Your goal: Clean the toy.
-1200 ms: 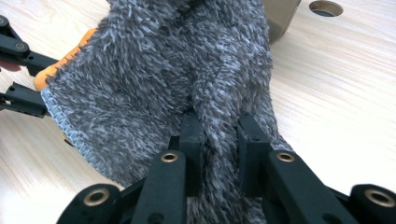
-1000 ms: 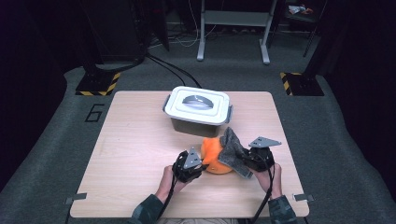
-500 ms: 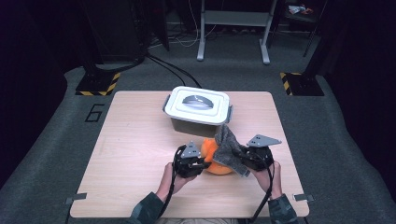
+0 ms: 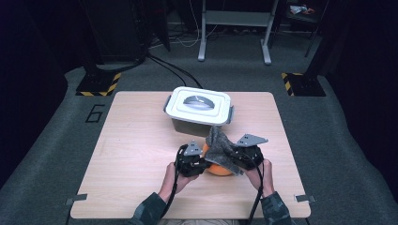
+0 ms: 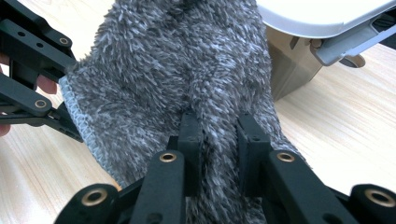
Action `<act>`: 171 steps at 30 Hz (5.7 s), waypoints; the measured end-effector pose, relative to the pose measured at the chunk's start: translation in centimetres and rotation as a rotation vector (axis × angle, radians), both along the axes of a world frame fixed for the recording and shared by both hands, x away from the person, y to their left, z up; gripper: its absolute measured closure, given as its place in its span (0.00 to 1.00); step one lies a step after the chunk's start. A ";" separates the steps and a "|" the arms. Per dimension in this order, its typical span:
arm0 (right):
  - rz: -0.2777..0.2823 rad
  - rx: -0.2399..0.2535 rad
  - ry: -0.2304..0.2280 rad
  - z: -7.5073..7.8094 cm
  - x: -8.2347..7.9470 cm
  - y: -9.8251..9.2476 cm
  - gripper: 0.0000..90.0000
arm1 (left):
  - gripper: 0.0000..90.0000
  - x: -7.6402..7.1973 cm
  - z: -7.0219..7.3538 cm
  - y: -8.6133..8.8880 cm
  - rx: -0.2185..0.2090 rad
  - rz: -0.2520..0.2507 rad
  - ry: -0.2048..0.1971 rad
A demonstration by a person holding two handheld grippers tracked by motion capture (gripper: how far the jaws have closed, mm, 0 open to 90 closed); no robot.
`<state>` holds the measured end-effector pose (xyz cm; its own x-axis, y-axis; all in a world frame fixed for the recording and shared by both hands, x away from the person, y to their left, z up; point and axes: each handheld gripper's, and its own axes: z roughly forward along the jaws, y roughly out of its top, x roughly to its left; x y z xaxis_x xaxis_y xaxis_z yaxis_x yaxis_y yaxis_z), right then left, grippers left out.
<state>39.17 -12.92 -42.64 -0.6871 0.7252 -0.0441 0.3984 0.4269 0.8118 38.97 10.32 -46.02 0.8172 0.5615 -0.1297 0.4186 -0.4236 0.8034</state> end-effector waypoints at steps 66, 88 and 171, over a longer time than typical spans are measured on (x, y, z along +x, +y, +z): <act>0.000 -0.003 0.050 -1.0 -0.3 -1.9 0.83 | 0.84 0.1 -1.1 0.8 -0.020 0.013 0.026; -0.146 -0.013 0.212 -6.6 1.4 -6.3 0.83 | 0.84 0.1 -1.5 1.1 -0.035 0.019 0.032; 0.001 -0.050 -0.002 -0.8 -1.5 -0.7 0.83 | 0.88 -0.4 -1.0 0.4 -0.055 0.031 0.039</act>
<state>37.70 -13.62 -43.47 -0.6878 0.7213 -0.0813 0.3966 0.4672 0.7902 38.54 10.68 -47.06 0.7932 0.5777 -0.1928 0.4626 -0.3655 0.8077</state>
